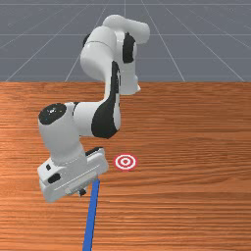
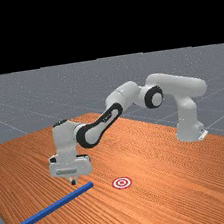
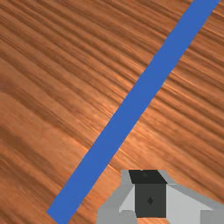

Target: Pull the pivot to the target area

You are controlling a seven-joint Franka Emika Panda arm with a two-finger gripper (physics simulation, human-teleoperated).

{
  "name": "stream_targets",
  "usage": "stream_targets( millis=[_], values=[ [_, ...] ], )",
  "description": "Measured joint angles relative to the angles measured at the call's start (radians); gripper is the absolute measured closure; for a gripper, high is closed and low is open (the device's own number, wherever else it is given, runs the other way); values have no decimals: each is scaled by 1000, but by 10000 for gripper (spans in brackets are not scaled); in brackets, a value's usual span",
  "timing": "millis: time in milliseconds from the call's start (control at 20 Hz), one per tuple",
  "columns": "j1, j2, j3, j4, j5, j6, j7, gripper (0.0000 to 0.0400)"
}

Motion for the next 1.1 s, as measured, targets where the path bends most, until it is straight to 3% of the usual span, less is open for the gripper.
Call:
stream_targets(
  millis=[400, 450, 500, 550, 600, 800, 950, 1000, 1050, 1100],
  values=[
    [18, -11, 1, -38, 5, 25, 30, 400],
    [18, -1, 1, -23, 4, 19, 31, 243],
    [18, 13, 0, -2, 3, 8, 33, 148],
    [2, 61, 26, 81, 21, -36, 19, 90],
    [14, 28, 4, 15, 6, 4, 31, 54],
    [22, 56, 8, 64, -5, -27, 1, 8],
    [40, 25, 9, 5, -3, 3, 19, 2],
    [42, -25, 14, -108, 14, 111, 25, 1],
    [48, 27, 0, -15, 12, 50, 98, 0],
    [52, 41, -7, -6, 18, 71, 144, 12]
  ],
)
